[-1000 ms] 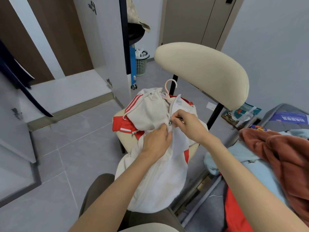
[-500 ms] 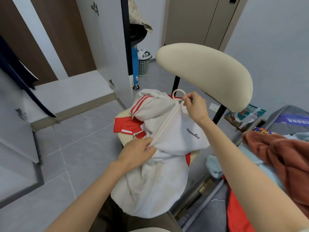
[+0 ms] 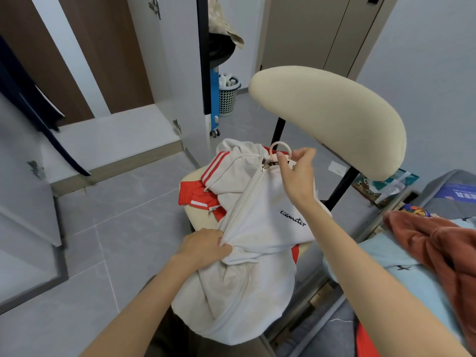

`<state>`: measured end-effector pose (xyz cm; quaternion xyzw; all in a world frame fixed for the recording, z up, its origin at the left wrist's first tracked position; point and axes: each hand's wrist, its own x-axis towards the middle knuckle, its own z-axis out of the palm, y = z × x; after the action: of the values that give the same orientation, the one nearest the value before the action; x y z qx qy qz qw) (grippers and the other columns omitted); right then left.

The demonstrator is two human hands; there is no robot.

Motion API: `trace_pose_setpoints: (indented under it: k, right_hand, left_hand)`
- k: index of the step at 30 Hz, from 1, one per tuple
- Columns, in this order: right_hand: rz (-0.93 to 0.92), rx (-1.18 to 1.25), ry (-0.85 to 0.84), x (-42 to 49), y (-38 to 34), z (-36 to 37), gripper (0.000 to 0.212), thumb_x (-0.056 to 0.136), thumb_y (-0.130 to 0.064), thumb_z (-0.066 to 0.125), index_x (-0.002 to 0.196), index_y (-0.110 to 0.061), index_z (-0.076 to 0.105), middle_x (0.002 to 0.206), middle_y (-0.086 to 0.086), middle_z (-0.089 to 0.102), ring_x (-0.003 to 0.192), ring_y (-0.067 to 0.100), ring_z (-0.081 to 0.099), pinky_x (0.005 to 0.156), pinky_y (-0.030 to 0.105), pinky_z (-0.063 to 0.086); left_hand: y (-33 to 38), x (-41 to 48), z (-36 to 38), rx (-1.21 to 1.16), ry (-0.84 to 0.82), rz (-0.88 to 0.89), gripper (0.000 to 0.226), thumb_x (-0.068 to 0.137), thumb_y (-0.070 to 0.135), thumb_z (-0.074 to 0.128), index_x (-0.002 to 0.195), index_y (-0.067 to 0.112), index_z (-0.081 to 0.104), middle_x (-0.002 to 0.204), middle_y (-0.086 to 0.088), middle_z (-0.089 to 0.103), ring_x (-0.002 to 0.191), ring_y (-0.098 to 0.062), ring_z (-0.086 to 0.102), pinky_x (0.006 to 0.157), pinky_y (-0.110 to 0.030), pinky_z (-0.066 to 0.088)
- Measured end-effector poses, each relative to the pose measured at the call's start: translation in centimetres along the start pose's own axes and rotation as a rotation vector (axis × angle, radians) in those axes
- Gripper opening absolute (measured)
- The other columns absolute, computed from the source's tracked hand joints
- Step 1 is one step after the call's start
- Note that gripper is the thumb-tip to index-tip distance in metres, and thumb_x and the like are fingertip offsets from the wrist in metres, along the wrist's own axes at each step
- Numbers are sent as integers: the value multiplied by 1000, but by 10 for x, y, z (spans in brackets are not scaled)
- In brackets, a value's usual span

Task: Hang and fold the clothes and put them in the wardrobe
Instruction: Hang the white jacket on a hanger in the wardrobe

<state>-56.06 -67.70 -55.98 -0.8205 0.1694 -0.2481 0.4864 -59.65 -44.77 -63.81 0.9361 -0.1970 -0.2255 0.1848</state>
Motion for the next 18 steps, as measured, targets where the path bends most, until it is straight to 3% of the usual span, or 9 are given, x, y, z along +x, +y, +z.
trace_pose_setpoints:
  k: [3, 5, 8, 12, 15, 18]
  right_hand:
    - [-43, -71, -97, 12, -11, 3, 31, 98, -26, 53, 121, -9, 41, 106, -8, 52, 85, 5, 52, 63, 0, 33]
    - [-36, -137, -118, 21, -16, 8, 23, 98, -21, 49, 116, -5, 52, 100, -4, 58, 84, 12, 53, 59, -2, 31]
    - [-33, -147, -152, 29, -21, 14, 21, 98, -17, 46, 102, -3, 61, 81, -6, 59, 70, 3, 51, 56, 3, 34]
    - [-85, -49, -163, 36, -38, 21, 8, 96, -16, 49, 98, -8, 50, 69, -10, 50, 61, 2, 47, 54, 12, 36]
    - [-146, 76, -143, 51, -64, 26, 5, 96, -13, 48, 97, -12, 43, 62, -11, 46, 54, 2, 44, 57, 20, 38]
    - [-193, 159, -178, 74, -99, 29, 5, 97, -11, 46, 97, -15, 43, 56, -13, 42, 49, 2, 41, 55, 21, 37]
  left_hand:
    - [-1, 3, -1, 25, -15, -8, 39, 87, 42, 53, 63, 21, 32, 63, 7, 41, 63, -14, 42, 58, -28, 31]
    - [-2, 4, -1, 42, 22, -33, 41, 86, 48, 52, 63, 22, 32, 64, 8, 41, 65, -15, 43, 60, -27, 33]
    - [-1, 8, -3, -11, 173, -66, 45, 84, 65, 49, 72, 24, 37, 68, 12, 46, 67, -14, 47, 63, -28, 38]
    - [18, 25, -20, -138, 332, 21, 48, 81, 72, 47, 96, 27, 45, 89, 13, 53, 80, -11, 53, 66, -30, 41]
    - [41, 53, -42, -172, 411, 87, 46, 85, 70, 45, 96, 25, 44, 92, 9, 53, 83, -16, 56, 64, -32, 38]
    - [60, 75, -71, -200, 368, 93, 48, 88, 67, 43, 93, 20, 46, 91, 2, 55, 82, -23, 57, 66, -35, 42]
